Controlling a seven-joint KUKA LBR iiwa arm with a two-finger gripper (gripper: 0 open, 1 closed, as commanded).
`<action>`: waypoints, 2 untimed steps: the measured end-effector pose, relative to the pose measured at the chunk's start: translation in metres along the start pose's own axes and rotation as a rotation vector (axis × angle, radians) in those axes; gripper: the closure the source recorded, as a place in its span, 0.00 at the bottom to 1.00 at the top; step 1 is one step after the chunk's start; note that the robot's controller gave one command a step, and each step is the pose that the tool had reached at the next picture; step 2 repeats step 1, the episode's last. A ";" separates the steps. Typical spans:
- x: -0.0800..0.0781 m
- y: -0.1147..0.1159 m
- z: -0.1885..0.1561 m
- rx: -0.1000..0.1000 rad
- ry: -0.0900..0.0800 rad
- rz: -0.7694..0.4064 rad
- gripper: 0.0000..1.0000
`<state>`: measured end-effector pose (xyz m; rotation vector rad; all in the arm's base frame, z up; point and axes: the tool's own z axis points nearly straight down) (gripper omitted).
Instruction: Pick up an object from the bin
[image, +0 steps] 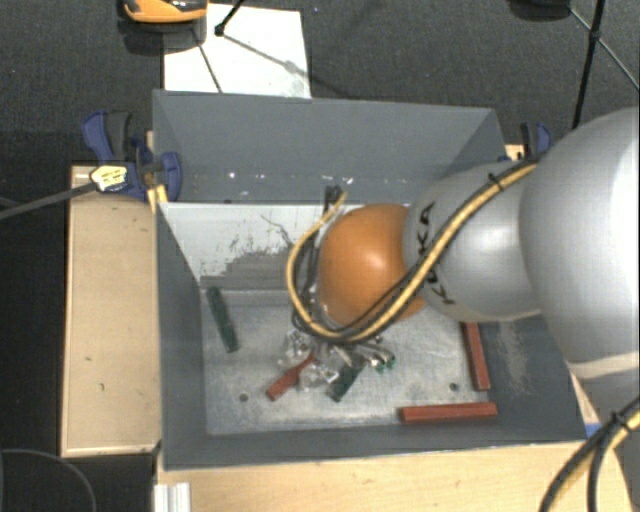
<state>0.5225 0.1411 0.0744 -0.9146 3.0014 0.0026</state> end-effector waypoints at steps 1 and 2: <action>-0.002 0.009 -0.144 0.001 0.001 -0.001 1.00; -0.002 0.009 -0.144 0.001 0.001 -0.001 1.00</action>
Offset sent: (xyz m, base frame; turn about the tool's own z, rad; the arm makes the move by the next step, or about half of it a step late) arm 0.0000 0.0000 0.0000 0.0000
